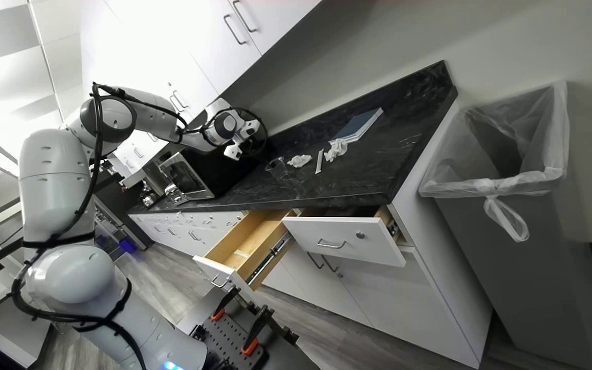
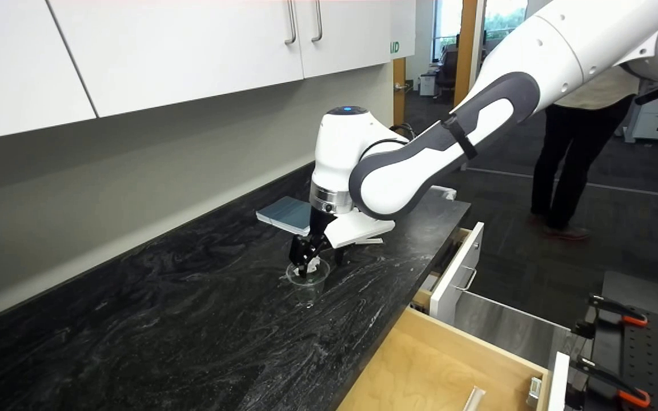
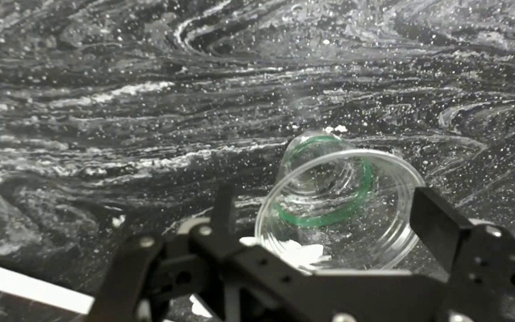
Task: Open the second drawer from the right, pick up the clear lid from the counter and place it in the open drawer
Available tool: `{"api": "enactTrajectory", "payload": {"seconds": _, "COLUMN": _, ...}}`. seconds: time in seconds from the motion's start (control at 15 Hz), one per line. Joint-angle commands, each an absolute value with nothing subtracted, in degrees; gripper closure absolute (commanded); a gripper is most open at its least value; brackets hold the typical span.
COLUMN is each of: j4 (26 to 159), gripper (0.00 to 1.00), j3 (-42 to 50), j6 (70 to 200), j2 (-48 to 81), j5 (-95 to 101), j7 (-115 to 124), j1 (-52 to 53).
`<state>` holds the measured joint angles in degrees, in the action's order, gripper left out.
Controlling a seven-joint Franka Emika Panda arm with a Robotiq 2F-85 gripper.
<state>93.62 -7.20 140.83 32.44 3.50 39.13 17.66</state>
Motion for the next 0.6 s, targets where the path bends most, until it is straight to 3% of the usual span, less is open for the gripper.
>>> {"api": "enactTrajectory", "payload": {"seconds": 0.0, "j4": 90.59, "gripper": 0.0, "j3": -3.75, "j6": 139.71, "j2": 33.91, "j5": 3.24, "j7": 41.85, "j1": 20.24}}
{"api": "enactTrajectory", "payload": {"seconds": 0.47, "j4": 90.32, "gripper": 0.0, "j3": -0.49, "j6": 140.04, "j2": 36.13, "j5": 3.98, "j7": 45.57, "j1": 21.74}}
{"api": "enactTrajectory", "payload": {"seconds": 0.53, "j4": 90.42, "gripper": 0.25, "j3": -0.18, "j6": 140.4, "j2": 36.39, "j5": 4.07, "j7": 46.16, "j1": 21.94}}
